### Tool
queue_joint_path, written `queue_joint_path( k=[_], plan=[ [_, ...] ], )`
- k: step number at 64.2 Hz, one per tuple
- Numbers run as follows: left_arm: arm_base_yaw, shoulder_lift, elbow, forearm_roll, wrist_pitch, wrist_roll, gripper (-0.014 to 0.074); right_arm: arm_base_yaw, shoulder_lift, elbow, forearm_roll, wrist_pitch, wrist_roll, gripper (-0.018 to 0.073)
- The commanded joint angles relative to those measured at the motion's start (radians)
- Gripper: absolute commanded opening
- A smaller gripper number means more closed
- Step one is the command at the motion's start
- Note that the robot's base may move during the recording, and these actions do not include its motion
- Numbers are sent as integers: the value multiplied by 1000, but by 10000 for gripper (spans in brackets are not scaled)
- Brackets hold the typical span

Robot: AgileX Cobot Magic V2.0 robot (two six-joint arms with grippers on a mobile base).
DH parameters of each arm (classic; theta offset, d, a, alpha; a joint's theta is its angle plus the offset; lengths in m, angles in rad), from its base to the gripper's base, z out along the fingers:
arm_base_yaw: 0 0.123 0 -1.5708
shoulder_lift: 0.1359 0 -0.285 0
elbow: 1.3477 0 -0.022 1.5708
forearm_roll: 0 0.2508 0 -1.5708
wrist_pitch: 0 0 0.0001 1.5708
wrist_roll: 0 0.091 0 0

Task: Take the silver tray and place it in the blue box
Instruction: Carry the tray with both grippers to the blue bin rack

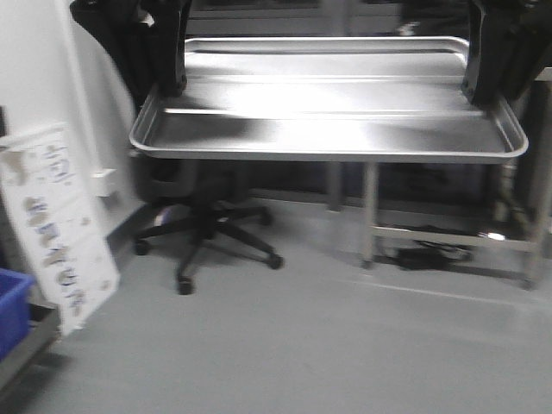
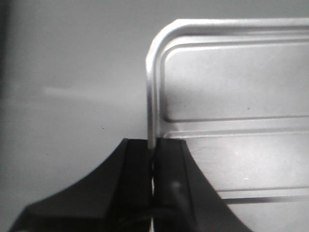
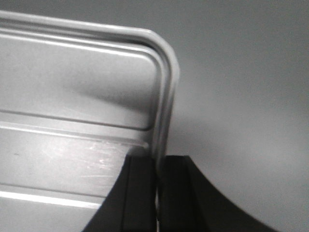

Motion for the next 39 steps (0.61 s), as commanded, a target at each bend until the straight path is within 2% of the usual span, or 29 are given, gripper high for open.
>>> queue_joint_path(
  k=[1, 39],
  plan=[
    [-6, -46, -27, 28, 8, 25, -105, -2, -39, -29, -52, -39, -14, 60],
    [-6, -46, -27, 28, 6, 25, -105, -2, -39, -29, -52, -39, -14, 60]
  ],
)
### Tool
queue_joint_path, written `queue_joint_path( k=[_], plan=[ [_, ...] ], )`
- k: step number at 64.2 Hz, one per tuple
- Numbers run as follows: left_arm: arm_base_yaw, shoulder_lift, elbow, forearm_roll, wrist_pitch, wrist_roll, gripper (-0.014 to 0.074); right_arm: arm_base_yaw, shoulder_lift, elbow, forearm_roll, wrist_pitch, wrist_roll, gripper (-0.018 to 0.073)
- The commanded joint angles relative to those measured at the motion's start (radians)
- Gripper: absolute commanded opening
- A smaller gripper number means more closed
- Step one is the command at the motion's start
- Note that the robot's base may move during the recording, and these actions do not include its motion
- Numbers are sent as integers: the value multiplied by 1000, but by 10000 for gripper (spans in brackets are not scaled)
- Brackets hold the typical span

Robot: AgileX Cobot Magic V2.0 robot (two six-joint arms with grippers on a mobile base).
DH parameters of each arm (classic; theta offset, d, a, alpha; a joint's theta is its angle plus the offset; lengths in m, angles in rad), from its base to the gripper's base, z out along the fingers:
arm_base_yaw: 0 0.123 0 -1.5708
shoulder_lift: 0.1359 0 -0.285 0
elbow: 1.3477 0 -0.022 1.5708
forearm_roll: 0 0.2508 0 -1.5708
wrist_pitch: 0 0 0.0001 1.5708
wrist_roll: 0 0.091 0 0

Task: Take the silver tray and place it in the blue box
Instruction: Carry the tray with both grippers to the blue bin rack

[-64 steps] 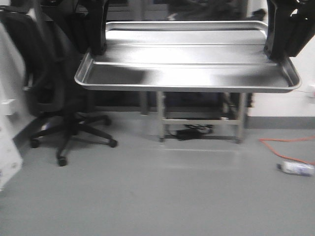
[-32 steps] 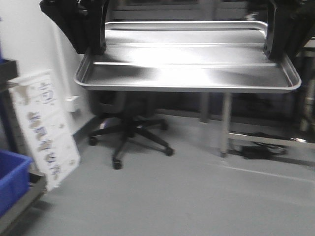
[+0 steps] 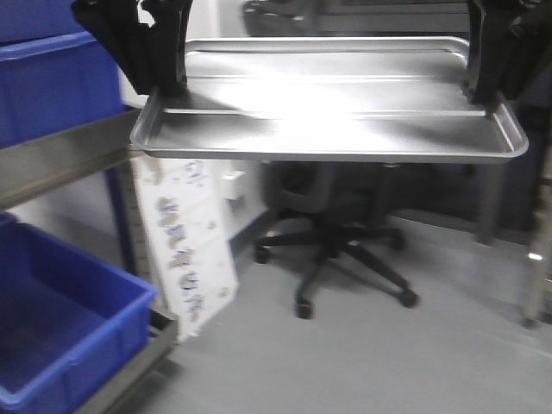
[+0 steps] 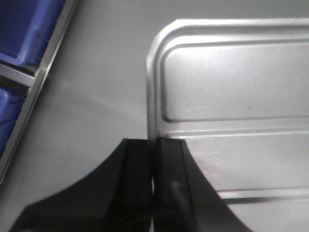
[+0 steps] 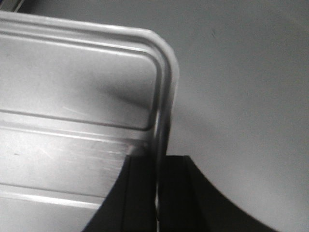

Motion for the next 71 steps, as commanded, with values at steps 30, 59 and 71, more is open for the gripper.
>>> queue_joint_path(
  k=[30, 59, 71],
  plan=[
    [-6, -46, -27, 28, 6, 25, -105, -2, -39, -29, -52, -39, -14, 60],
    [-6, -46, -27, 28, 6, 25, -105, -2, -39, -29, -52, -39, -14, 60],
    [-6, -46, -27, 28, 6, 25, -105, -2, -39, -29, -52, -39, -14, 60]
  ],
)
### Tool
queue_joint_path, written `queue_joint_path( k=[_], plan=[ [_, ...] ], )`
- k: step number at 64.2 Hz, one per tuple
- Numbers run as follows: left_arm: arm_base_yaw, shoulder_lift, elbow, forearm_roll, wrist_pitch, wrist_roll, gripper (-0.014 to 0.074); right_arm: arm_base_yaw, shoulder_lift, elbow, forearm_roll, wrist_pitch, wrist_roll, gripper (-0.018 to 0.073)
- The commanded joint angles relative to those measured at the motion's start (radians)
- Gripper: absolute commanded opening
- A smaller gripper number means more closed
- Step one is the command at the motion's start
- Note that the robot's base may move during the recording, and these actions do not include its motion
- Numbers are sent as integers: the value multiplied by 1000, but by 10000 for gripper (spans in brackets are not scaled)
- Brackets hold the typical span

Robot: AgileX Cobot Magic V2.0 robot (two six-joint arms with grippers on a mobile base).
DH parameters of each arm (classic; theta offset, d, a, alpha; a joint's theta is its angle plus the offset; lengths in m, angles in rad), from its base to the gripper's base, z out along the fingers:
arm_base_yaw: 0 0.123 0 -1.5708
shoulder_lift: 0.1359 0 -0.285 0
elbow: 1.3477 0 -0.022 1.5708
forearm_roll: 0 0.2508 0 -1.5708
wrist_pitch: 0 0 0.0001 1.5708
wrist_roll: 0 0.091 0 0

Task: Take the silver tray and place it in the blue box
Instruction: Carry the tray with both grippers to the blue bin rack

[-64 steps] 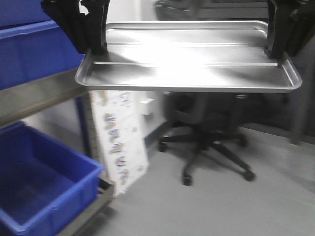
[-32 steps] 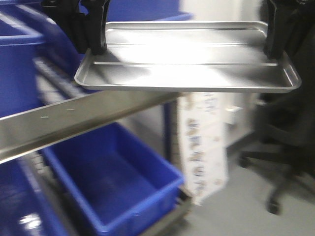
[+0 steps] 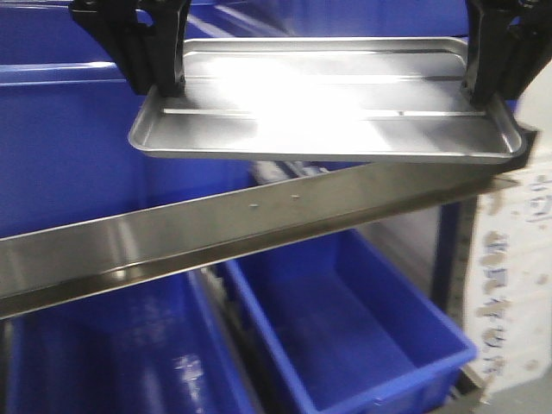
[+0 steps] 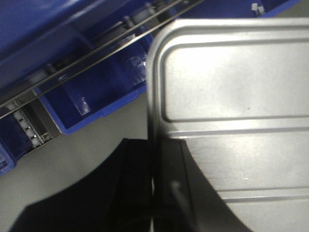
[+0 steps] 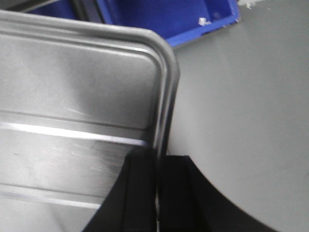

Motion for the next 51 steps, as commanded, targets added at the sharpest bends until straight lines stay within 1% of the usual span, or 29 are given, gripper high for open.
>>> queue_joint_path(
  k=[1, 51],
  plan=[
    [-6, -46, -27, 28, 8, 25, -105, -2, -39, -29, -49, -39, -14, 60],
    [-6, -46, -27, 28, 8, 25, -105, -2, -39, -29, -49, -39, -14, 60]
  ],
)
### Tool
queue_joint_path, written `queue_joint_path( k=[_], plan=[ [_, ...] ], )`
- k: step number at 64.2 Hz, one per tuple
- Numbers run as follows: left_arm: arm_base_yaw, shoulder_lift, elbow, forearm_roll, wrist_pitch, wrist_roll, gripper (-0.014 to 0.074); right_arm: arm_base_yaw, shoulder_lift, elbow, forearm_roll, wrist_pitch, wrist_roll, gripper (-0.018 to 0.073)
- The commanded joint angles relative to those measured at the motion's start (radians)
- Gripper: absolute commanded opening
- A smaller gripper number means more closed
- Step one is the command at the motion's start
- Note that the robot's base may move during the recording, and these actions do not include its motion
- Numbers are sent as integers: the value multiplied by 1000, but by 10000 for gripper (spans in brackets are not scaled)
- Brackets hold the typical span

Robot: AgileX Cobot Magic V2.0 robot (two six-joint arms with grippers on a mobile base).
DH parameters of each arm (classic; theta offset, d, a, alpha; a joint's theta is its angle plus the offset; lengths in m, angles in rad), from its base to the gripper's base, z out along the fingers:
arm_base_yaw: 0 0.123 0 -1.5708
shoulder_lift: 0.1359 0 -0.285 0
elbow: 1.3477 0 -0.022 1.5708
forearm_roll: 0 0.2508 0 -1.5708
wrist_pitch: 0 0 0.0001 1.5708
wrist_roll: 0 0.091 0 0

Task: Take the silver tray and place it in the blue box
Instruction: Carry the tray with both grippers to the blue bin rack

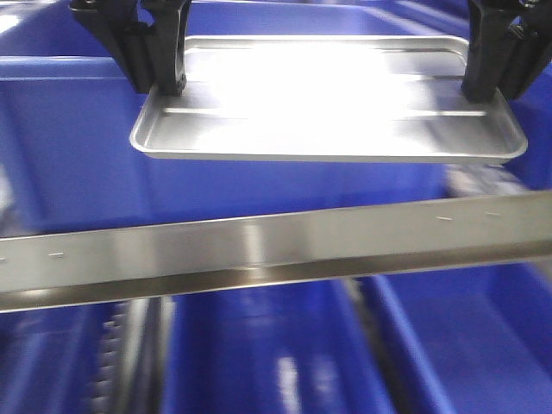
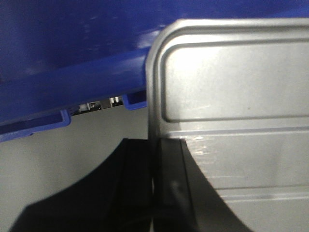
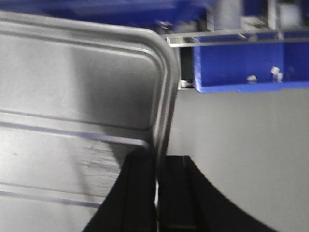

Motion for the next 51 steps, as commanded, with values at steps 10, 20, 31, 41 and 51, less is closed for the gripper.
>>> queue_joint_path(
  k=[10, 20, 31, 41, 51],
  plan=[
    [-6, -46, -27, 28, 8, 25, -105, -2, -39, -29, -49, -39, -14, 60],
    [-6, -46, -27, 28, 8, 25, -105, -2, -39, -29, -49, -39, -14, 60],
    [-6, -46, -27, 28, 8, 25, -105, -2, -39, -29, -49, -39, -14, 60],
    [-6, -46, -27, 28, 8, 25, -105, -2, -39, -29, -49, -39, -14, 60],
    [-6, -46, -27, 28, 8, 25, -105, -2, -39, -29, -49, -39, -14, 60]
  ],
)
